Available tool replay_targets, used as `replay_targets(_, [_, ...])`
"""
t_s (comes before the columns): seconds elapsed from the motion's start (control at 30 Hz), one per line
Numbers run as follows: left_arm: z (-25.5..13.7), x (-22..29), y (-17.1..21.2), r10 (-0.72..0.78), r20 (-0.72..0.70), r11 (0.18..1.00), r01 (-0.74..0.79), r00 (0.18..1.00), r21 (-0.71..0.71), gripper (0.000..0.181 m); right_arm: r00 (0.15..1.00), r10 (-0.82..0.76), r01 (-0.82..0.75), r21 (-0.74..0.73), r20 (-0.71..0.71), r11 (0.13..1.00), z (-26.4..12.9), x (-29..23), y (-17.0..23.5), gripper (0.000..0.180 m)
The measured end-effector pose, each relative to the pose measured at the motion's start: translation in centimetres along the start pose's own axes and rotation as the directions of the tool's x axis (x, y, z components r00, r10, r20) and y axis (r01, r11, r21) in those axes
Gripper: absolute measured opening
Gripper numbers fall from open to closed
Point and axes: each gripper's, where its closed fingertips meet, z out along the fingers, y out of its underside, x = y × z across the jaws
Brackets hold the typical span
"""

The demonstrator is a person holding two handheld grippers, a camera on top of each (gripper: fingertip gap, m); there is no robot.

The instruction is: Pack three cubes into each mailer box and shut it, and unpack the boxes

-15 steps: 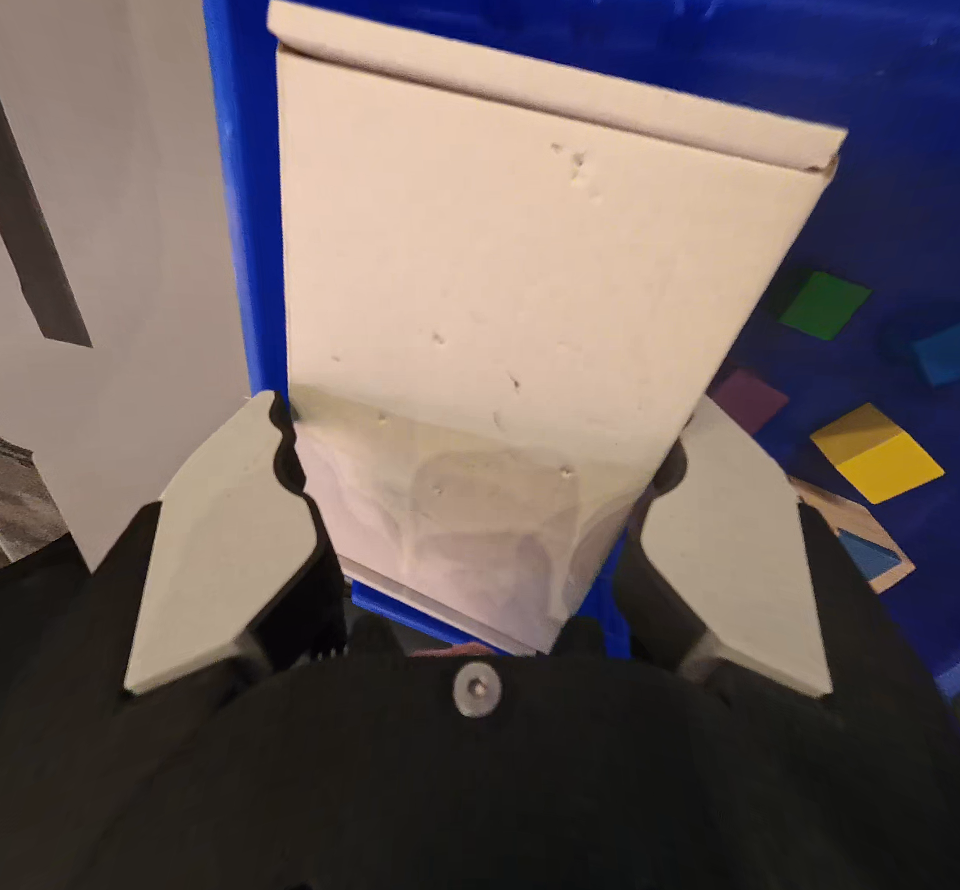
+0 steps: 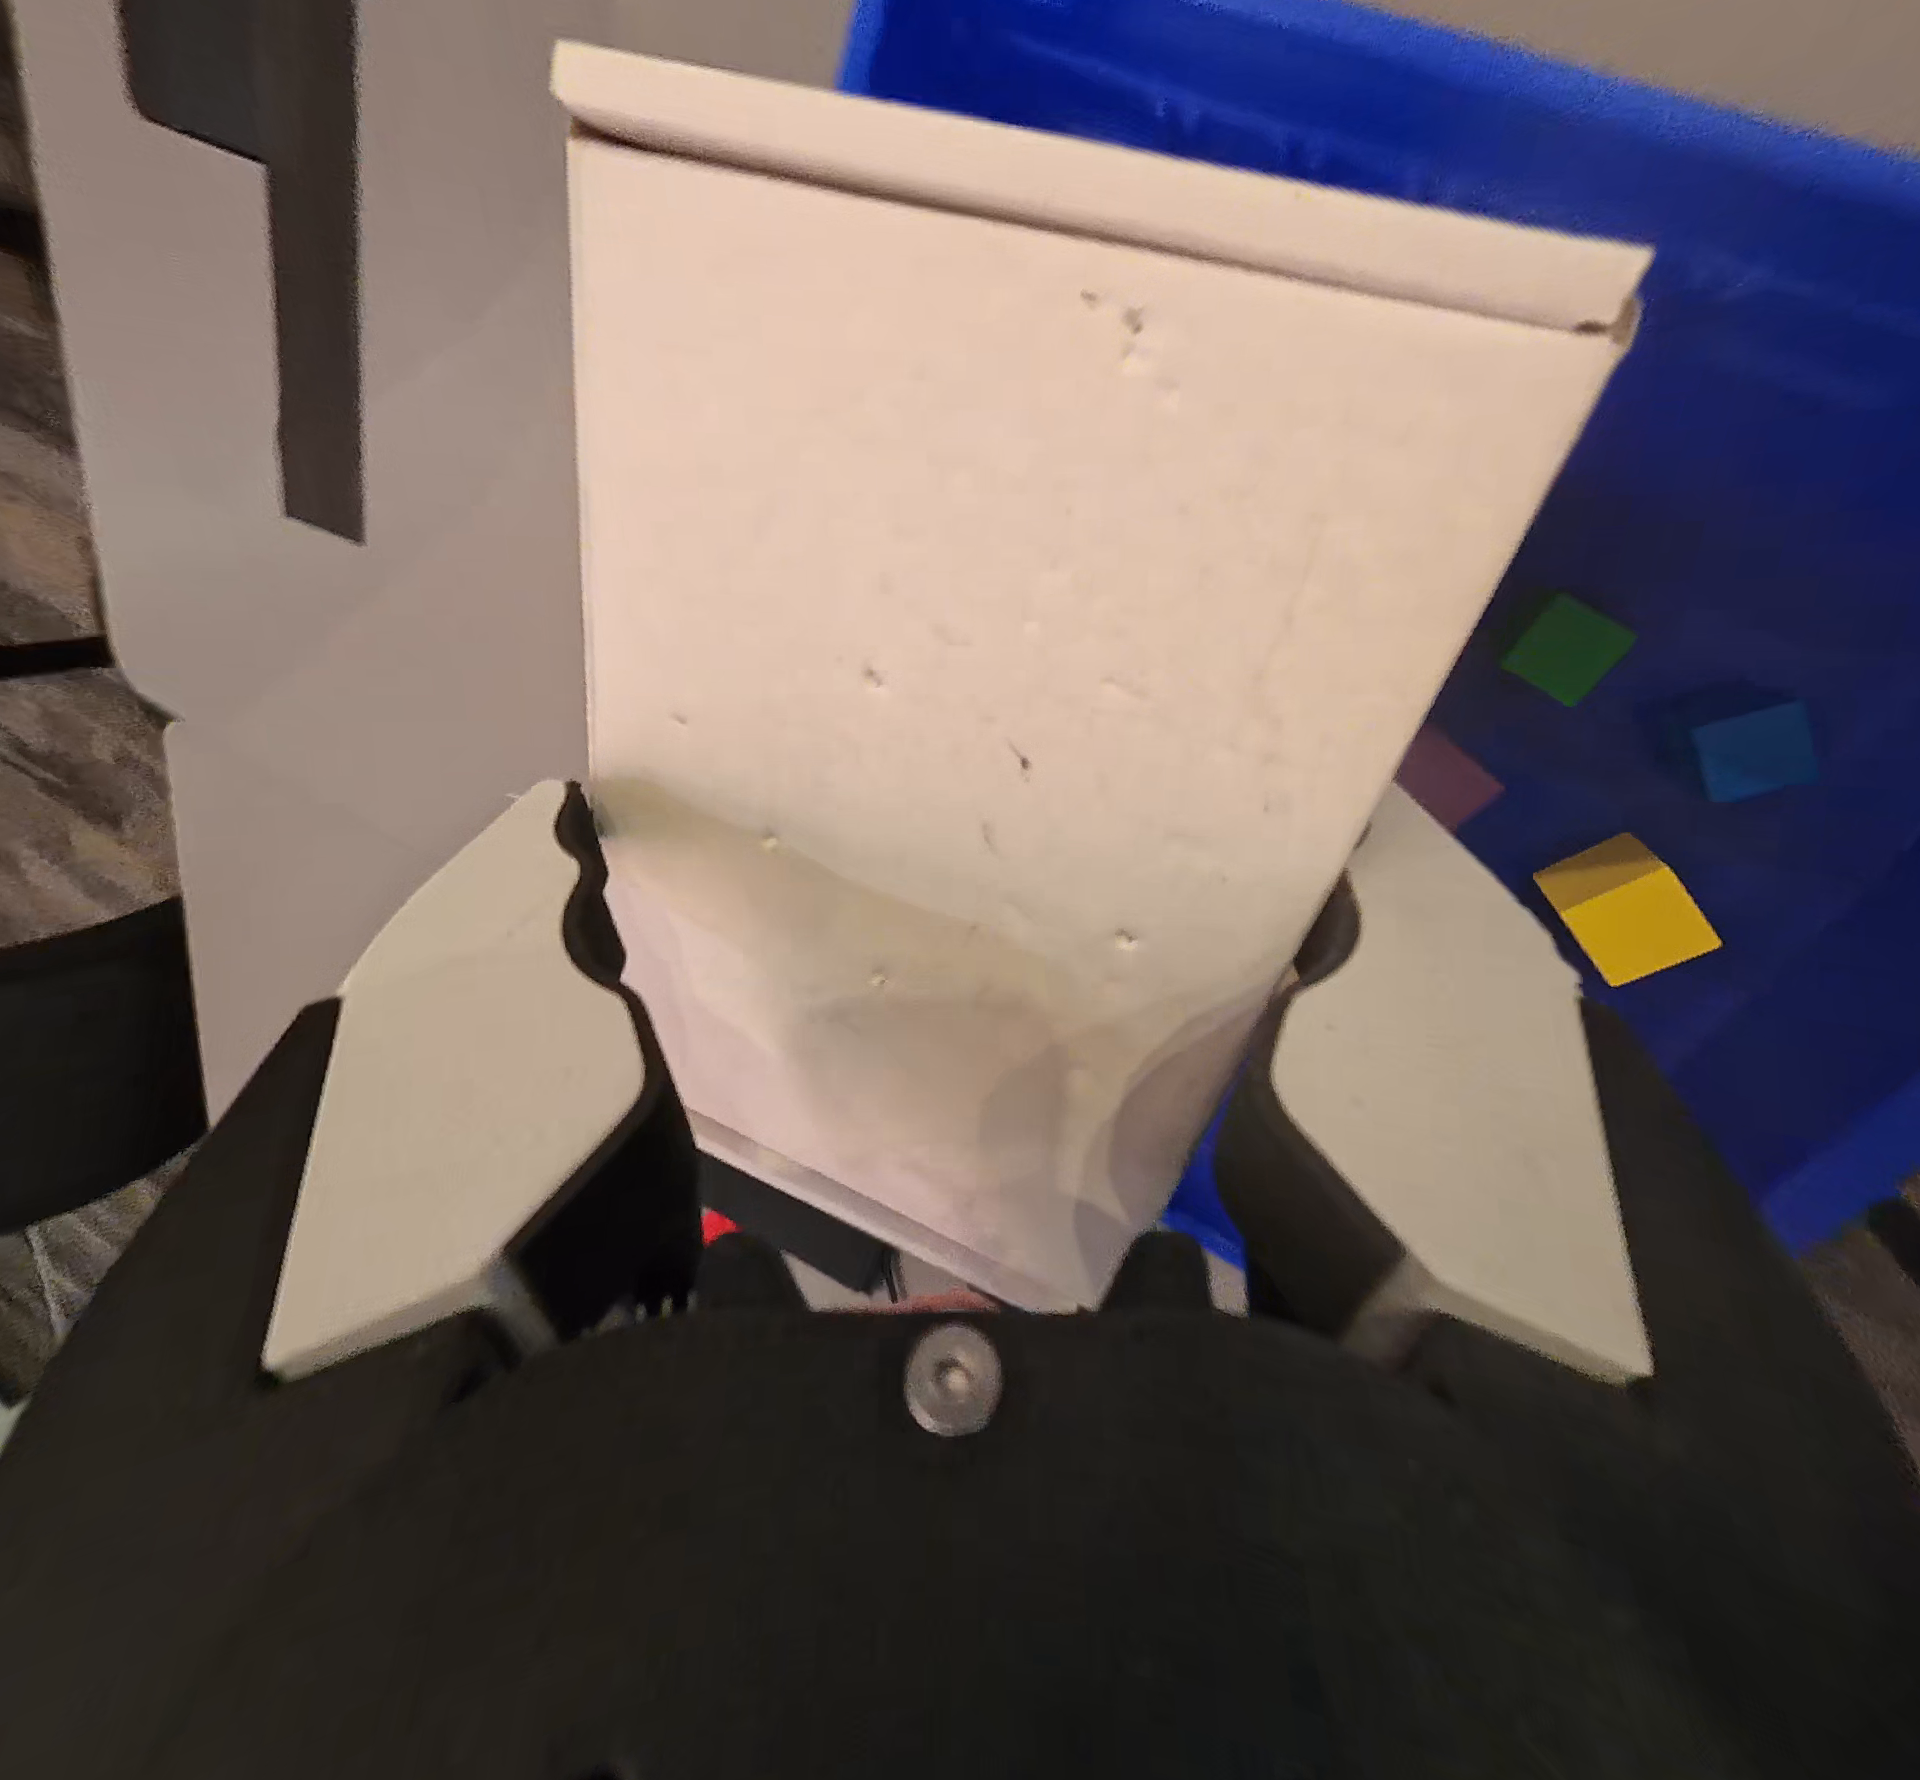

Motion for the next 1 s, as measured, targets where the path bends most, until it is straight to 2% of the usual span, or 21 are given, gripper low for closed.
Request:
replay_targets(0.17, [-3.6, -0.8, -3.5, -0.036, 0.052, 0.999, 0.034, 0.998, 0.041, 0.127, 0.995, -0.079, 0.077, -0.032, -0.058, 0.997, 0.0, -0.2, -0.3, 0.033])
replay_targets(0.37, [-4.6, 1.1, -12.3, -0.004, 0.008, 0.997, 0.003, 1.0, 0.077, 0.126, 0.966, -0.206, 0.194, -0.086, -0.157, 0.977, -0.2, -0.1, -0.9, 0.047])
replay_targets(0.5, [-2.1, 4.1, -19.4, 0.034, -0.089, 0.996, -0.027, 0.995, 0.082, 0.125, 0.907, -0.33, 0.3, -0.146, -0.262, 0.943, -0.5, 0.3, -1.3, 0.057])
replay_targets(0.6, [0.7, 7.3, -24.3, 0.07, -0.199, 0.995, -0.056, 0.977, 0.078, 0.125, 0.794, -0.493, 0.43, -0.244, -0.355, 0.869, 0.2, 0.8, -2.0, 0.065])
replay_targets(0.7, [3.9, 10.2, -28.4, 0.083, -0.319, 0.995, -0.061, 0.944, 0.077, 0.124, 0.686, -0.627, 0.528, -0.339, -0.37, 0.778, 2.2, 0.8, -2.2, 0.07])
replay_targets(0.8, [6.9, 12.6, -31.2, 0.058, -0.424, 0.998, -0.036, 0.904, 0.059, 0.122, 0.599, -0.72, 0.573, -0.44, -0.35, 0.691, 4.3, 1.7, -1.3, 0.075])
replay_targets(0.93, [9.4, 15.4, -33.0, 0.052, -0.512, 0.999, -0.045, 0.857, 0.026, 0.121, 0.507, -0.794, 0.58, -0.549, -0.336, 0.602, 5.9, 4.2, -0.1, 0.086])
replay_targets(1.0, [10.2, 16.5, -33.4, 0.062, -0.529, 0.998, -0.062, 0.846, 0.018, 0.121, 0.505, -0.806, 0.586, -0.563, -0.308, 0.582, 6.7, 4.7, 0.5, 0.084])
